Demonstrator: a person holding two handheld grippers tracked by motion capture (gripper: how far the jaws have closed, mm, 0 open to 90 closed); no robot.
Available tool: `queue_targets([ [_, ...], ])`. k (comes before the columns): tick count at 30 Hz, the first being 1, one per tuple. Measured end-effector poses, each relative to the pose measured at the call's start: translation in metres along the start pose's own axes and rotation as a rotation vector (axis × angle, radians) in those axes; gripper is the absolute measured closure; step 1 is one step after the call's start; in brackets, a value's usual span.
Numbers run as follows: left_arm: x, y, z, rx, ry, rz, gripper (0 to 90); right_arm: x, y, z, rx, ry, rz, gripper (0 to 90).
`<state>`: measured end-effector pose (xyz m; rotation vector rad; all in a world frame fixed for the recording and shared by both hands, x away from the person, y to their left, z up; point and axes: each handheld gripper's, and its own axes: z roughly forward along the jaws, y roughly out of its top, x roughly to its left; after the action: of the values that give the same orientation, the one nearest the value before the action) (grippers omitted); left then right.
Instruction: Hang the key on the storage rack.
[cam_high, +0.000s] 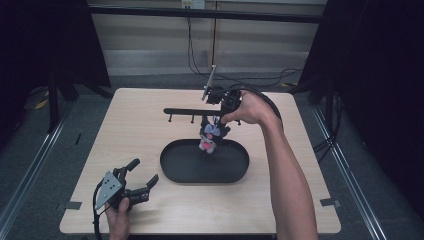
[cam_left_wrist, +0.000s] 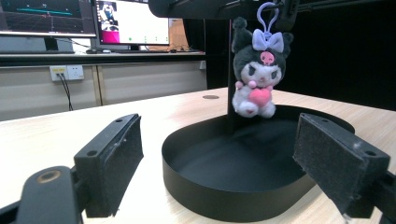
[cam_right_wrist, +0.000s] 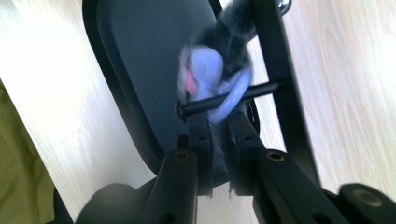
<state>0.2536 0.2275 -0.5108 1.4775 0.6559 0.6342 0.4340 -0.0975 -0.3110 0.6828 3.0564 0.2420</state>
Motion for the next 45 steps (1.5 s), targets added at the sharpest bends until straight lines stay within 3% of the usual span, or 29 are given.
queue_targets([
  [3,0.0,0.0,0.0,0.003,0.001,0.005,15.4,0.002,-0.005,0.002,-0.021,0.019,0.018,72.3],
  [7,0.001,0.0,0.0,0.004,0.0,0.007,15.3,0.004,-0.01,0.002,-0.037,0.002,0.042,64.5],
  [17,0.0,0.0,0.0,0.003,0.0,0.002,15.4,0.013,-0.018,-0.003,-0.089,-0.007,0.074,54.5],
  [20,0.0,0.0,0.0,0.004,-0.002,0.002,15.4,0.016,-0.023,-0.008,-0.116,-0.002,0.093,53.5],
  [26,0.0,0.0,0.0,0.002,-0.004,0.001,15.4,0.022,-0.033,-0.011,-0.165,-0.007,0.115,43.0],
  [29,0.0,0.0,0.0,0.004,-0.003,0.003,15.4,0.027,-0.039,-0.013,-0.227,0.006,0.149,39.8],
  [32,0.0,0.0,0.0,0.005,-0.003,0.003,15.4,0.028,-0.042,-0.012,-0.249,0.032,0.161,37.4],
  [34,0.0,0.0,0.0,0.004,-0.003,0.003,15.4,0.031,-0.045,-0.01,-0.251,0.019,0.166,34.6],
  [42,0.0,0.0,0.0,0.004,-0.003,0.003,15.4,0.039,-0.057,0.004,-0.292,0.041,0.209,21.8],
  [45,0.0,0.0,0.0,0.002,-0.002,0.003,15.4,0.045,-0.065,0.008,-0.37,0.044,0.205,15.4],
])
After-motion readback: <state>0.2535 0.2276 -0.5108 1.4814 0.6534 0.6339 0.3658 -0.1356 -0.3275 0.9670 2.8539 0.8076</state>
